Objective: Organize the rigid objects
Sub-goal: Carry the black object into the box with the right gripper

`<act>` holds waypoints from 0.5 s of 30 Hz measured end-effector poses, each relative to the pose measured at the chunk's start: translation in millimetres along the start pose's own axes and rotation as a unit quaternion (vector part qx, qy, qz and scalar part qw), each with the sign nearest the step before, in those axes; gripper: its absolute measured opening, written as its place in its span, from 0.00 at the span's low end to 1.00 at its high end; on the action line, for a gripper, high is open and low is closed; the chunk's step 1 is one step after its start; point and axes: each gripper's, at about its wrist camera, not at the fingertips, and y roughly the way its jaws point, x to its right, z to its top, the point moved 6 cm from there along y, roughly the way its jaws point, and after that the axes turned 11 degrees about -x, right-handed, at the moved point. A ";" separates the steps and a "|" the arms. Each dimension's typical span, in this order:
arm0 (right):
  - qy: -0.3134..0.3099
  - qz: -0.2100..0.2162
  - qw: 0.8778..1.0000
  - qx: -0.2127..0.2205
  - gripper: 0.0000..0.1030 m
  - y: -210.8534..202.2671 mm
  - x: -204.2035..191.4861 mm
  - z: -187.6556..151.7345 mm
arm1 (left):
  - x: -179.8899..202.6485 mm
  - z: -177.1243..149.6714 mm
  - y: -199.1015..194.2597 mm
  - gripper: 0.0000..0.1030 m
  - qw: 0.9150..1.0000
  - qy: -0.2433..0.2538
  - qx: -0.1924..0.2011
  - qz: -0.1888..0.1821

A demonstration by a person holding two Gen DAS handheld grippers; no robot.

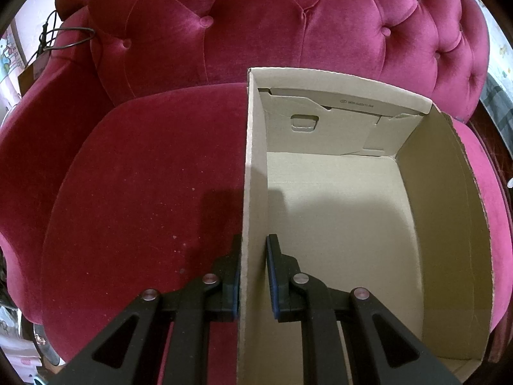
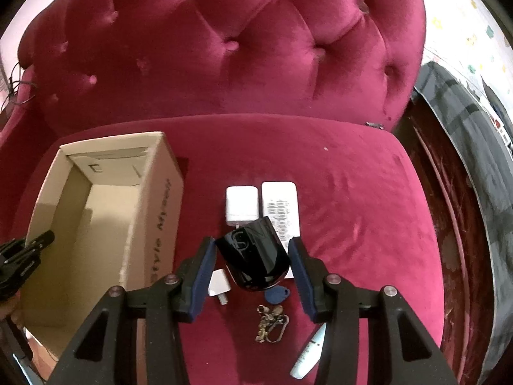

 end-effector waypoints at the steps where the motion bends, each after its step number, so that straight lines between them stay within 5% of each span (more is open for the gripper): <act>1: -0.003 0.001 1.000 0.002 0.49 -2.2 -2.9 0.9 | 0.0 0.0 0.0 0.14 1.000 0.000 0.000 0.000; 15: -0.038 0.043 0.998 0.017 0.49 -20.9 -73.0 11.7 | 1.5 -0.2 -0.8 0.14 1.000 0.001 0.001 0.003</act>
